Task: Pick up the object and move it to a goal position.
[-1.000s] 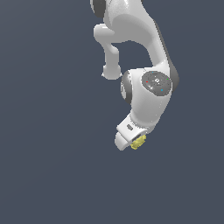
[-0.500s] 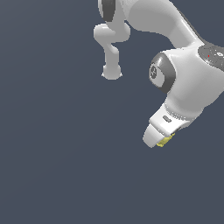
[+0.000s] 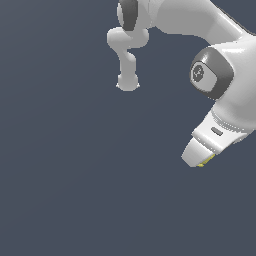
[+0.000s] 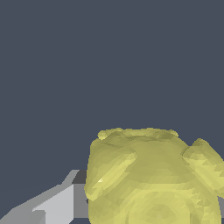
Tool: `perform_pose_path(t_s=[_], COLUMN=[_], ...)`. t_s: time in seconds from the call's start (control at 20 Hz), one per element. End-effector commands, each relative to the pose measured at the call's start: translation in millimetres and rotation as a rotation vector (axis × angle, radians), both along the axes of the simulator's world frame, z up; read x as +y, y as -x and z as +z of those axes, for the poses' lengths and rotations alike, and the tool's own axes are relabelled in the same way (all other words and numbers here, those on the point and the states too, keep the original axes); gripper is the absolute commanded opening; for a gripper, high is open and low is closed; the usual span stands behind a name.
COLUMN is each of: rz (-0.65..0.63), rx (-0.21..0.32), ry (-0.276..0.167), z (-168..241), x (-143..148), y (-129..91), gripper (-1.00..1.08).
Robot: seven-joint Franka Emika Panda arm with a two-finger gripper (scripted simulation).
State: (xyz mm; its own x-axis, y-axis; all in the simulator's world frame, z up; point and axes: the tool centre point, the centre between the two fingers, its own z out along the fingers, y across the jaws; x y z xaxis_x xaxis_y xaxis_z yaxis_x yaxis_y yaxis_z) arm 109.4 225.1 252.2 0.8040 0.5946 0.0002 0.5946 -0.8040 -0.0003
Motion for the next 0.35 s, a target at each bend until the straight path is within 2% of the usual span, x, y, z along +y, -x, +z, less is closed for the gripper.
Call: perform_pose_path(t_s=[0.0, 0.3], rz=[-0.001, -0.001], rx=[0.0, 0.0], ry=[0.0, 0.0], z=[3.3, 6.0], x=[4.0, 7.7], y=[-1.3, -2.3], gripper=[-1.0, -1.0])
